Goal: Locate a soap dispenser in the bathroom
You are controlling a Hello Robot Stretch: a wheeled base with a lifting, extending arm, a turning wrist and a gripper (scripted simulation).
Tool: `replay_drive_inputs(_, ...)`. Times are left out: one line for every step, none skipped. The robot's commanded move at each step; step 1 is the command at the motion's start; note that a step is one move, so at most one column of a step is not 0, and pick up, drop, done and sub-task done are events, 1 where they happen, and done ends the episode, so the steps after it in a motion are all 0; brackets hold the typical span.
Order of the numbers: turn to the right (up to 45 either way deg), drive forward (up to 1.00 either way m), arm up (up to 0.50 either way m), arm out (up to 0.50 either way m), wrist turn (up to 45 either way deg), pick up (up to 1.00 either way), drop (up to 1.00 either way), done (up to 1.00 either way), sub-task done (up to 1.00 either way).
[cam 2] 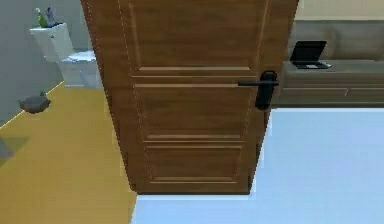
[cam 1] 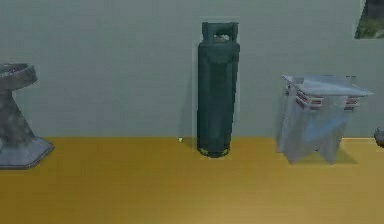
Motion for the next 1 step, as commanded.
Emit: replay_drive_inputs(-24.0, 0.00, 0.00, 0.00, 0.0, 0.00, 0.00, 0.00, 0.00)
